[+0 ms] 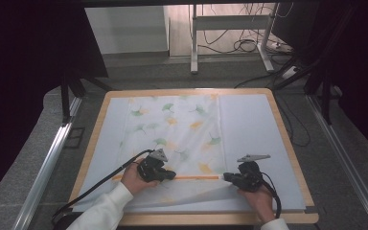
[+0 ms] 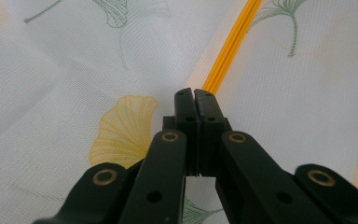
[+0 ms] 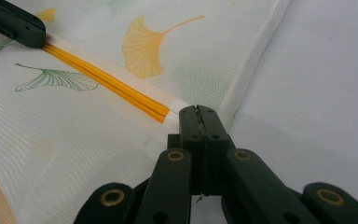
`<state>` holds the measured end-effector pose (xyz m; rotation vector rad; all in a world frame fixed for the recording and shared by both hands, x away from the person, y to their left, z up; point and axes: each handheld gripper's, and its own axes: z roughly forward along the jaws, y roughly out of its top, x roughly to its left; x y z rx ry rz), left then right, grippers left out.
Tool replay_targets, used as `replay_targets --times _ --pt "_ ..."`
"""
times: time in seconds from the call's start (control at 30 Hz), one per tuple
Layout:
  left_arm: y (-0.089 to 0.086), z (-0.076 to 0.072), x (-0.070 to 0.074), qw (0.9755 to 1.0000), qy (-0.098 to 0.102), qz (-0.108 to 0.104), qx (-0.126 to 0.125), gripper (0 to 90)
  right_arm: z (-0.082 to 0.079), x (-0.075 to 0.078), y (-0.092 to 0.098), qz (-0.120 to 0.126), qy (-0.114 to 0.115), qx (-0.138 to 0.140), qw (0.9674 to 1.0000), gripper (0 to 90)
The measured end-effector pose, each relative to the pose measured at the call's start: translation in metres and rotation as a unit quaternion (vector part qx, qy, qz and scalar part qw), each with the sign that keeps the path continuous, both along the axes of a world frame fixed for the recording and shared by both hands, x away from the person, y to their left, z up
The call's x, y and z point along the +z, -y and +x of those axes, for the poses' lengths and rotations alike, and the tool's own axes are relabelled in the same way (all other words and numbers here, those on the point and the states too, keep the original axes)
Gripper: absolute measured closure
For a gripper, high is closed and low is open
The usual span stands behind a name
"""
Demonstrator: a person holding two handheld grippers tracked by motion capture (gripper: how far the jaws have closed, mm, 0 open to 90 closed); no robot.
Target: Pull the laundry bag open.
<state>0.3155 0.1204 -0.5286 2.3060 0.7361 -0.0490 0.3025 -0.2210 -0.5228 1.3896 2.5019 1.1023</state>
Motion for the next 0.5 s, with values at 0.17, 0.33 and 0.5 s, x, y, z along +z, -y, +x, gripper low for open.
replay_targets --times 0.17,0.33,0.5 --pt "0.002 0.001 -0.001 1.0000 -0.001 -0.003 0.001 90.0 -0.001 0.001 -0.003 -0.010 0.009 0.002 0.9999 89.6" --pt "0.005 0.002 -0.001 1.0000 0.004 -0.001 0.000 90.0 -0.002 0.005 -0.004 -0.010 0.018 0.004 0.9998 89.6" --pt "0.010 0.002 0.000 1.0000 0.007 0.004 -0.001 90.0 -0.007 0.012 -0.010 0.011 0.024 0.017 0.9995 89.6"
